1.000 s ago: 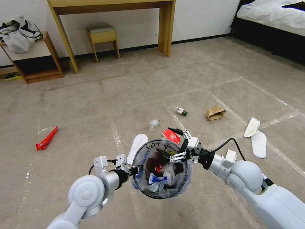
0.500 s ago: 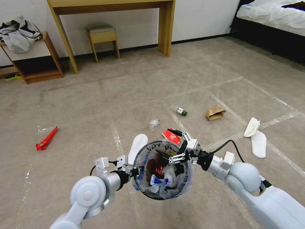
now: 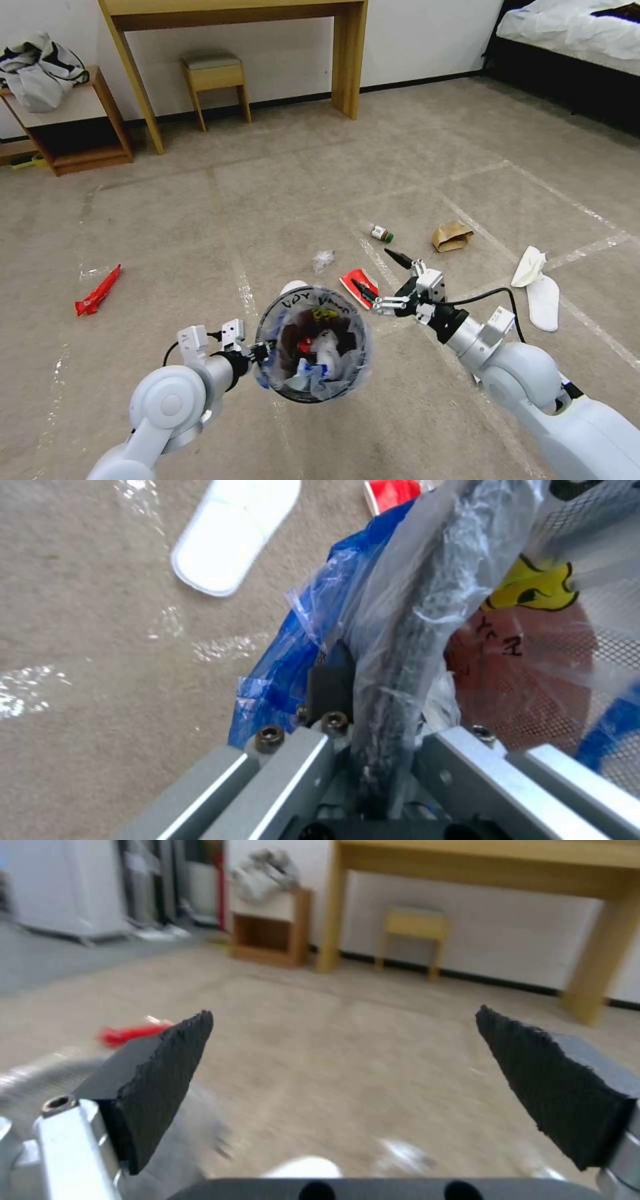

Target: Pick up the trash bin and place the garbage on the floor into it.

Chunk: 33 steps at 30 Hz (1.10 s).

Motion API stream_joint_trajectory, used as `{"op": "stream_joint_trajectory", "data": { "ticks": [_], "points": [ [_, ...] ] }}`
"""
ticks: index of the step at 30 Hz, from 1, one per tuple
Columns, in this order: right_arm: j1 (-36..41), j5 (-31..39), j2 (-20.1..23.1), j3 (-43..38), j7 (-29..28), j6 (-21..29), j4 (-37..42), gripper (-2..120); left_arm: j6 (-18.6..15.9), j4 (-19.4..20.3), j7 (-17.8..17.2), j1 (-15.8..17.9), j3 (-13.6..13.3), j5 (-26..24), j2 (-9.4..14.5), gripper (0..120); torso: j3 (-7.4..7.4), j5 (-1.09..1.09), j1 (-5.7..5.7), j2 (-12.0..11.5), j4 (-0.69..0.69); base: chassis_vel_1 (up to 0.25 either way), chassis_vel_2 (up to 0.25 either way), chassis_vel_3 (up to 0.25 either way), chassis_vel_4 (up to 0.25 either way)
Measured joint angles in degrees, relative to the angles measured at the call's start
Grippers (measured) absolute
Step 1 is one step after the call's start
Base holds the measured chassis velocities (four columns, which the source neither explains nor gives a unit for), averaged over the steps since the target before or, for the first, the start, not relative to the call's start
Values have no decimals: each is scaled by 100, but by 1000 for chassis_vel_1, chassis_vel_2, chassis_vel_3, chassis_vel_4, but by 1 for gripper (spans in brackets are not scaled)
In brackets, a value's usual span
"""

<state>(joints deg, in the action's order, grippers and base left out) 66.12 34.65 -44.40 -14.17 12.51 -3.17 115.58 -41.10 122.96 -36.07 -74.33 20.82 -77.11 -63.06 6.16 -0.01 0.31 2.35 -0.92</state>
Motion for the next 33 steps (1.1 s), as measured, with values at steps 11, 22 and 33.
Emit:
{"op": "stream_joint_trajectory", "data": {
  "ticks": [11,22,33],
  "points": [
    [-148,-526,193,-148,-969,428,-1201,100,1,170,62,-169,176,240,14,0,0,3,0,0,-2,0,0,0,0],
    [-277,-512,1032,-517,-831,444,-2878,100,14,352,180,-201,122,278,78,0,0,3,0,0,-2,0,0,0,0],
    [-671,936,1673,-80,-308,2198,-4008,100,34,170,279,178,-113,257,79,0,0,1,0,0,-5,0,0,0,0]
  ]
}}
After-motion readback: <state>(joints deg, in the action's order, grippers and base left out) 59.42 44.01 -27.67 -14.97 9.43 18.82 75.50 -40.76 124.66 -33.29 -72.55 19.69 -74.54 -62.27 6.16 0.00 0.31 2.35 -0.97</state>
